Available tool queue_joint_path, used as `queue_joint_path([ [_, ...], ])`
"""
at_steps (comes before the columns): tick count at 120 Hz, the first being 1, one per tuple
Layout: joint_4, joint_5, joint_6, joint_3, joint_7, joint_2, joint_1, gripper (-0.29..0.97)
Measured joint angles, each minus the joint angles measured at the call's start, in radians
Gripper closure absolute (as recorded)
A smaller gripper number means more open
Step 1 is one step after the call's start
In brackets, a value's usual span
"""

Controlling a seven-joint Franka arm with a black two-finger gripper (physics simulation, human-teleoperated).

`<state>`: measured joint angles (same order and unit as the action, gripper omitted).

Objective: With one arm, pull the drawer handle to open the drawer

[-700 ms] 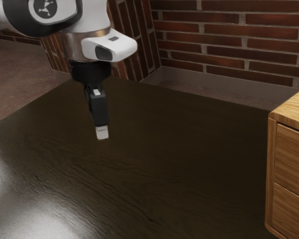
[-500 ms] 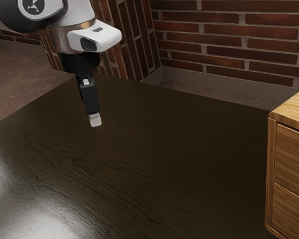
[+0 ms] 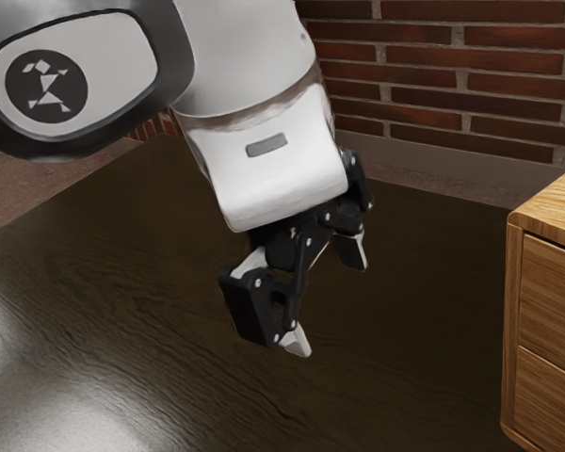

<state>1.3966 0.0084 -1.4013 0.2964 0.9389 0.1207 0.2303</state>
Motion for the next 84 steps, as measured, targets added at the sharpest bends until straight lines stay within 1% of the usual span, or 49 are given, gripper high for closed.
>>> queue_joint_path([
  [8,0.002,0.002,-0.05,0.068,0.058,-0.01,0.002,0.0],
  [16,0.002,0.009,-0.1,0.11,0.109,-0.029,0.012,0.0],
  [31,0.001,0.021,-0.209,0.132,0.189,-0.074,0.02,0.0],
  [43,-0.009,0.03,-0.277,0.148,0.242,-0.103,0.008,0.01],
  [65,-0.031,0.037,-0.377,0.184,0.321,-0.167,-0.01,0.13],
  [76,-0.054,0.04,-0.422,0.189,0.353,-0.206,0.018,0.22],
  [84,-0.079,0.055,-0.452,0.194,0.373,-0.239,0.052,0.27],
])
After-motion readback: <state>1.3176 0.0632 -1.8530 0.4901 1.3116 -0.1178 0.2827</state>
